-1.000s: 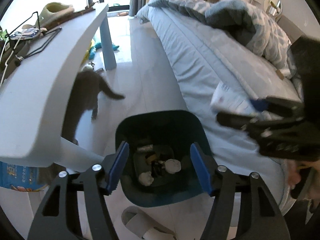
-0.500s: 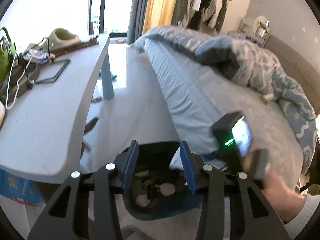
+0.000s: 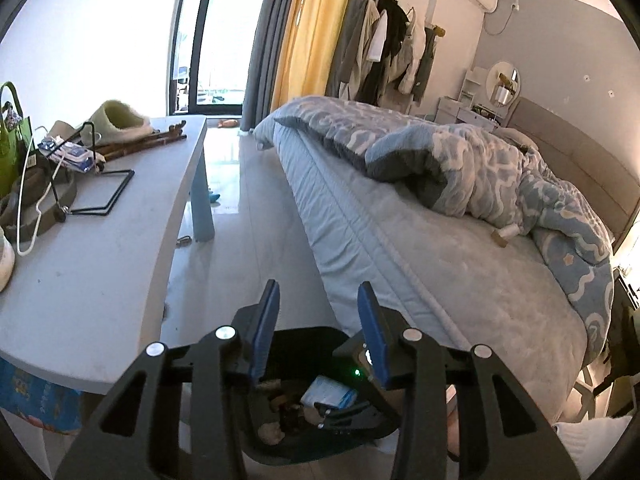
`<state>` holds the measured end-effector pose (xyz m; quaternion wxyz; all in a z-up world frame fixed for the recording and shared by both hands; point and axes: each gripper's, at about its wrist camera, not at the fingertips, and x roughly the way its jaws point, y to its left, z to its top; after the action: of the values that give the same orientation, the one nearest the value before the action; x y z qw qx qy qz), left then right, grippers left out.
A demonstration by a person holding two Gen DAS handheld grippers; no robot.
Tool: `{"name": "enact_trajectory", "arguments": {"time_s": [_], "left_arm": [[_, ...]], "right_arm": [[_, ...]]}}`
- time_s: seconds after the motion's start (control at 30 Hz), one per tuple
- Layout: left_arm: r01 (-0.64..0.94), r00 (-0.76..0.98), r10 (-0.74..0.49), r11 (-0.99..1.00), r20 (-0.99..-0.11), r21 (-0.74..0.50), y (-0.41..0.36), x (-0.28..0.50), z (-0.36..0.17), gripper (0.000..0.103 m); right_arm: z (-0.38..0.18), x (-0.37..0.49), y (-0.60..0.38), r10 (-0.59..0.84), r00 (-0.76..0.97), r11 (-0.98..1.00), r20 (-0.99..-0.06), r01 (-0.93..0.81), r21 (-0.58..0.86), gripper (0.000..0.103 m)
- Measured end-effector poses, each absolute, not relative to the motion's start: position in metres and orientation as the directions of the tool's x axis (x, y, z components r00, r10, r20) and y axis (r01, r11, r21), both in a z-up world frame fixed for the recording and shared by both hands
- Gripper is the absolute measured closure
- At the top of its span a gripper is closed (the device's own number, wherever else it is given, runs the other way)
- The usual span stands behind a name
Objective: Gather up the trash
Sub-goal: 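Lower the wipes pack into the black bin and open the right gripper, then move both grippers from the bin back to the tape roll on the bed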
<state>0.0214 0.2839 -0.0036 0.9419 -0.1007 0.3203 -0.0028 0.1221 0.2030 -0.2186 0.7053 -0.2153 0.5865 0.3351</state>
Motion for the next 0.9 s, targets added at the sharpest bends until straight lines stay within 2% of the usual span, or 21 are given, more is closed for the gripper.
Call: {"name": "enact_trajectory", "arguments": {"time_s": [0.13,0.47,0.9], "left_arm": [[-0.064,0.811,-0.069,0.976,-0.581,-0.206,0.286,0.022,0.003,0.060],[-0.065,0.833,-0.060,0.977,-0.550,-0.205,0.269,0.033,0.021,0.061],[-0.005,0.825,-0.096,0.984,-0.557,-0.177,0.197,0.073,0.029,0.059]], "right_arm": [[-0.202,0.122,0.198,0.271,0.098,0.681,-0.958,-0.722,0.119,0.021],[-0.095,0.128,0.158,0.452,0.278,0.673,-0.847,-0.730,0.120,0.021],[-0.038,0.163,0.047,0.485,0.444,0.768,-0.754,-0.629,0.123,0.021]]}}
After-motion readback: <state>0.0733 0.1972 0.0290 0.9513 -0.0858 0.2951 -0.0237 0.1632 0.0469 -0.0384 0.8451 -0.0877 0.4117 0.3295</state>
